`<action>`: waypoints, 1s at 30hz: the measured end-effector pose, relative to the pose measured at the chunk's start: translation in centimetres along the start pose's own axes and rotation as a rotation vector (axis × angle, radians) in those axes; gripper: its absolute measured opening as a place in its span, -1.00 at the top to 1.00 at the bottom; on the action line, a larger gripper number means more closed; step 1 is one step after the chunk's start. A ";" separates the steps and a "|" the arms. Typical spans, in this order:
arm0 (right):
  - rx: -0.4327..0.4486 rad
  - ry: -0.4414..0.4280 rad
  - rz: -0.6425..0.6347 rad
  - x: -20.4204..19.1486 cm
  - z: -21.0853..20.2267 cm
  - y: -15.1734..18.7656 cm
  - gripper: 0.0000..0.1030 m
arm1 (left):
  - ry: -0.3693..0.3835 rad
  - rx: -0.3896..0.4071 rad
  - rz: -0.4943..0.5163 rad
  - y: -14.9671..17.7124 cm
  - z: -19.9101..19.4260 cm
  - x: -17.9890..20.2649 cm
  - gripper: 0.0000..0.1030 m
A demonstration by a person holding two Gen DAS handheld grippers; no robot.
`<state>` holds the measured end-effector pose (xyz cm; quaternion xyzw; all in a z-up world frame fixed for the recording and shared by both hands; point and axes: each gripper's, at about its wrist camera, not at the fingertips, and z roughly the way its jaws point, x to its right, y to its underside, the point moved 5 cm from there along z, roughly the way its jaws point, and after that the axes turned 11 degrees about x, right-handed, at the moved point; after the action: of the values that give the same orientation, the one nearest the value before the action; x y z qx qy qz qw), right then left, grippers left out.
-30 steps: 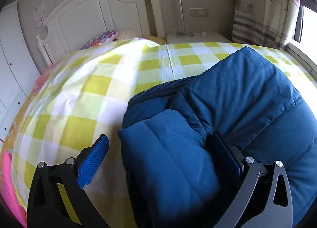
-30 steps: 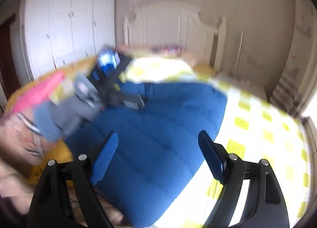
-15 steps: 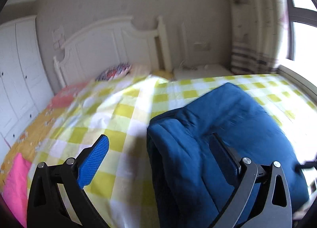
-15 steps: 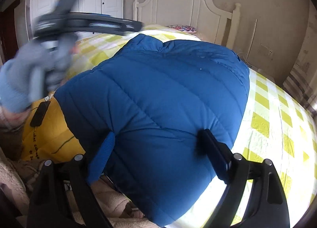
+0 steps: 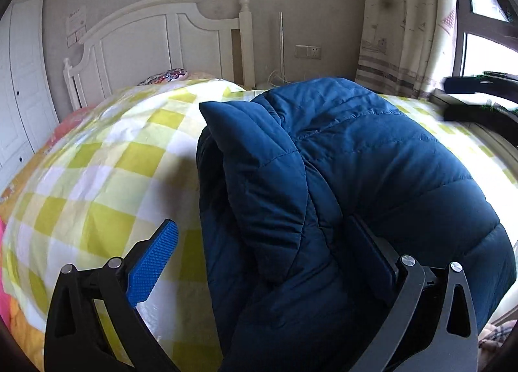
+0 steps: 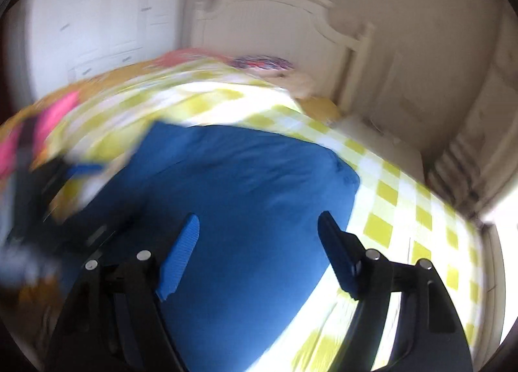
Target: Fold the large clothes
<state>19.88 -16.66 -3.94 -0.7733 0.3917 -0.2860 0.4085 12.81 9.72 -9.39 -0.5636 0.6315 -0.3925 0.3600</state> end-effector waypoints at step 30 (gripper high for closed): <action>-0.201 -0.098 -0.070 -5.1 14.3 -6.4 -0.52 | 0.062 0.012 -0.069 1.2 0.2 -2.3 -0.91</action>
<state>30.42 -4.24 -6.27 -0.8368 0.3704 -0.2211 0.3371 12.69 12.09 -10.49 -0.5706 0.6201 -0.4256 0.3299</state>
